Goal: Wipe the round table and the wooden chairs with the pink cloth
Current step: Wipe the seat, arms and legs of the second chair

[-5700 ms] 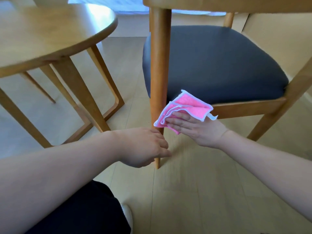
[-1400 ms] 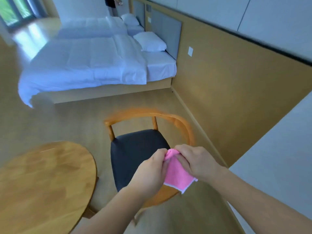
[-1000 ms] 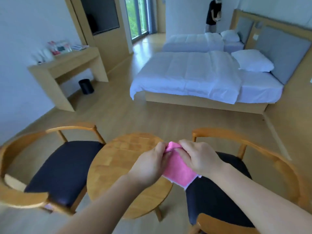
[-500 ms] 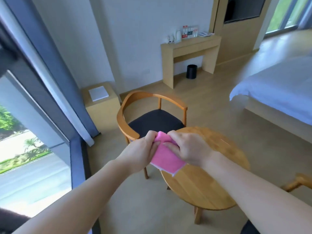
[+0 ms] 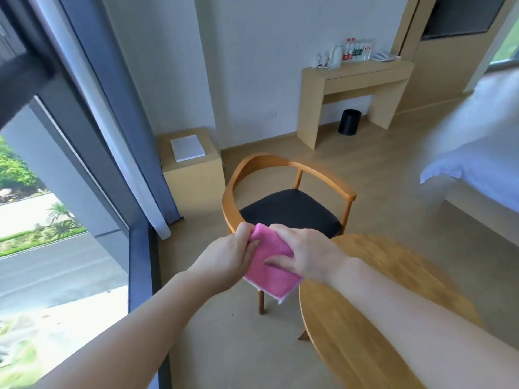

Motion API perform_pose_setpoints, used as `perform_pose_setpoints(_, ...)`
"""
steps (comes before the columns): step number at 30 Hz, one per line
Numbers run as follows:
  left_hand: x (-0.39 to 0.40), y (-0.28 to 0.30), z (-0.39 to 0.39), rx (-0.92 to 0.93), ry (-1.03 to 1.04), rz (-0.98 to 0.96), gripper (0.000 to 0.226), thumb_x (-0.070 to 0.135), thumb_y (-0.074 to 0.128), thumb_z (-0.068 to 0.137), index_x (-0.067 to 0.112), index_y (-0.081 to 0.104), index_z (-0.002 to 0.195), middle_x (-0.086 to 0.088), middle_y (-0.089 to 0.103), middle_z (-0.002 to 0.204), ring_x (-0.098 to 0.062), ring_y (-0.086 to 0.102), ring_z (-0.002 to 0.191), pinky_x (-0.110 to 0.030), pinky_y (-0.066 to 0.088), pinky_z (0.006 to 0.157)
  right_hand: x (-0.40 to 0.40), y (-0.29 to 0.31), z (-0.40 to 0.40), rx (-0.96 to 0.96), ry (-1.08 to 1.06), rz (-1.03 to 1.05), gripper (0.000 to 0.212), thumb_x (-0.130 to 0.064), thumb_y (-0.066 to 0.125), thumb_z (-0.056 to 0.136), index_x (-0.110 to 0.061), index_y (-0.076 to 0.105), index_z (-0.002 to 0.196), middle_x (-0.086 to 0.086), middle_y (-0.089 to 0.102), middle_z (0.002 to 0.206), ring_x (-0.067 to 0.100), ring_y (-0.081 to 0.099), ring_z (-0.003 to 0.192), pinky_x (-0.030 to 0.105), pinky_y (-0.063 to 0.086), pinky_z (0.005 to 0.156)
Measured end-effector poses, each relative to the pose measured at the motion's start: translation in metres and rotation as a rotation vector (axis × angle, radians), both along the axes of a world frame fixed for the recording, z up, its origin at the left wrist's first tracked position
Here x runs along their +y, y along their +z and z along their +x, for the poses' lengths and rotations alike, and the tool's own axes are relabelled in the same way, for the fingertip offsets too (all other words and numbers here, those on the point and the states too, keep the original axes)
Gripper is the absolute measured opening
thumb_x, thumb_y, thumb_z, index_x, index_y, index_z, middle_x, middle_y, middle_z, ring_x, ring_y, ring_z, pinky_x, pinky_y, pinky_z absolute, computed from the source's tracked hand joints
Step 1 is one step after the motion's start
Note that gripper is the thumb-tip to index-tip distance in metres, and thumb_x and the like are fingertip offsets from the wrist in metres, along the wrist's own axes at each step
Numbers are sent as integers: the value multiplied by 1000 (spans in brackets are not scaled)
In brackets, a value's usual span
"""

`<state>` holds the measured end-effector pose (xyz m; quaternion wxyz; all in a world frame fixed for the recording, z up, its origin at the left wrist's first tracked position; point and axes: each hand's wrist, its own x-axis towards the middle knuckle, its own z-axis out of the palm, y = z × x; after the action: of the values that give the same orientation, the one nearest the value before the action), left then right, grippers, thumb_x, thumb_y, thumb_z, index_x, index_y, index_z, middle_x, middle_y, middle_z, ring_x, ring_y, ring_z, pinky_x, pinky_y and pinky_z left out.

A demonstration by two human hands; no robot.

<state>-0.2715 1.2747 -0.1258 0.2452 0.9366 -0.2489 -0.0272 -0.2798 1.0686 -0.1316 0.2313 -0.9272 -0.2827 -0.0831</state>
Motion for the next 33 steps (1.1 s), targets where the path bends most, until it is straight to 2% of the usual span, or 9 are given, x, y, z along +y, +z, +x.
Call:
perform_pose_setpoints(6, 32, -11, 111, 50, -66, -16, 19, 45, 28, 101, 29, 37, 102, 5, 62, 87, -13, 61, 73, -37, 54, 68, 36, -11, 96, 101, -91, -29, 60, -69, 42, 84, -33, 39, 132, -14, 64, 107, 7, 65, 88, 21, 56, 75)
perform_pose_setpoints(12, 45, -28, 194, 12, -95, -92, 24, 43, 49, 94, 29, 41, 111, 14, 43, 105, -9, 58, 82, -26, 52, 70, 44, -33, 165, 129, -162, -78, 54, -48, 59, 89, -27, 40, 135, -9, 65, 112, 9, 65, 92, 15, 50, 77)
perform_pose_setpoints(16, 38, -45, 242, 27, -51, -44, 22, 41, 58, 91, 28, 42, 96, 11, 40, 98, -7, 53, 70, -20, 47, 62, 37, -58, 205, 157, -150, -163, 80, -38, 63, 89, -29, 9, 147, -4, 67, 100, 11, 65, 77, 20, 53, 68)
perform_pose_setpoints(19, 29, -49, 275, 39, -169, 32, 11, 31, 56, 94, 22, 50, 93, 10, 41, 98, -11, 55, 74, -27, 51, 71, 29, -73, 240, 181, -111, -181, 93, -37, 62, 89, -38, -11, 146, -3, 66, 93, 10, 62, 67, 29, 57, 64)
perform_pose_setpoints(22, 20, -50, 307, 45, -255, 128, 11, 29, 57, 94, 20, 52, 96, 9, 43, 96, -12, 52, 76, -26, 50, 73, 16, -83, 280, 111, -46, -101, 80, -38, 64, 88, -32, 12, 149, -6, 66, 106, 5, 61, 70, 19, 56, 67)
perform_pose_setpoints(25, 11, -50, 341, 83, -323, 173, 10, 30, 57, 94, 20, 54, 93, 9, 49, 88, -8, 49, 74, -21, 45, 71, 3, -88, 317, 104, 24, -92, 48, -38, 64, 87, -28, 48, 132, -6, 55, 119, 5, 59, 77, 20, 56, 70)
perform_pose_setpoints(29, 3, -57, 389, 95, -363, 214, 15, 32, 57, 94, 17, 59, 94, 11, 51, 84, -7, 48, 73, -21, 44, 71, -5, -97, 369, 142, 18, -128, 54, -42, 70, 81, -25, 49, 128, 0, 38, 145, 17, 50, 122, 33, 44, 99)
perform_pose_setpoints(31, -1, -62, 404, 105, -377, 213, 14, 30, 57, 94, 16, 60, 96, 10, 52, 85, -6, 47, 73, -21, 43, 71, -6, -101, 386, 188, 50, -176, 46, -41, 69, 82, -24, 54, 123, -2, 43, 143, 17, 38, 133, 37, 31, 110)
perform_pose_setpoints(33, -1, -73, 426, 125, -387, 218, 11, 26, 57, 94, 16, 61, 98, 8, 56, 89, -6, 48, 75, -19, 41, 71, -4, -114, 410, 257, 81, -282, 23, -37, 64, 86, -20, 64, 102, -4, 60, 121, 15, 43, 127, 40, 21, 116)
